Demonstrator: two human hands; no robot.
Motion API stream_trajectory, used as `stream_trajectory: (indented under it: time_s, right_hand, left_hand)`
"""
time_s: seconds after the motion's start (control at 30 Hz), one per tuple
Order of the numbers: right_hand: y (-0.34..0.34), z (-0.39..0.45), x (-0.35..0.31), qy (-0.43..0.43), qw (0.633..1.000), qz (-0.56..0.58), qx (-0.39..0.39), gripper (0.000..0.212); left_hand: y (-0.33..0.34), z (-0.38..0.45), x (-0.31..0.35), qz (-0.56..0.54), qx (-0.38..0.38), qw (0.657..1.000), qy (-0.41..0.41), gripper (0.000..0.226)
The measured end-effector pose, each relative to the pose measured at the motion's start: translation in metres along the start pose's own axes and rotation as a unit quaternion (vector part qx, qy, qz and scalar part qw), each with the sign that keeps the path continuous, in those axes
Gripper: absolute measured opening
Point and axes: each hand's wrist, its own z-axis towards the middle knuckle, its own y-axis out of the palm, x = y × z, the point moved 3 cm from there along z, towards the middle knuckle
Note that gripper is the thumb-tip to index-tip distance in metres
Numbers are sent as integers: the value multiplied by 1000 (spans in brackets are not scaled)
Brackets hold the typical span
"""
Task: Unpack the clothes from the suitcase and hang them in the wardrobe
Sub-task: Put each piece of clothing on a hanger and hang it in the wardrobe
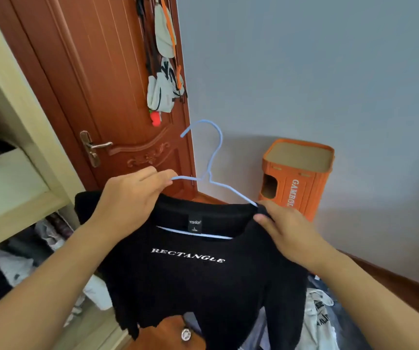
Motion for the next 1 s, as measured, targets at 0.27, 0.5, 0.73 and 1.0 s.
stream_trajectory:
  time_s: [0.27,0.5,0.73,1.0]
  right_hand:
    - [8,50,-64,-129,989,74,-24,34]
    - [24,84,-74,-133,982,79,-112,47]
    - [-1,96,-77,-188,975,42,-112,61]
    - [-47,99,-80,-203,968,86,-121,65]
  left_hand:
    - [-33,-14,-52,-19,2,999,38,22]
    - [-29,-26,-82,-20,4,997,-77,25]
    - [-30,-23,-107,-32,23,977,-212,24]
    - [-60,3,-111,7,50,961,-273,25]
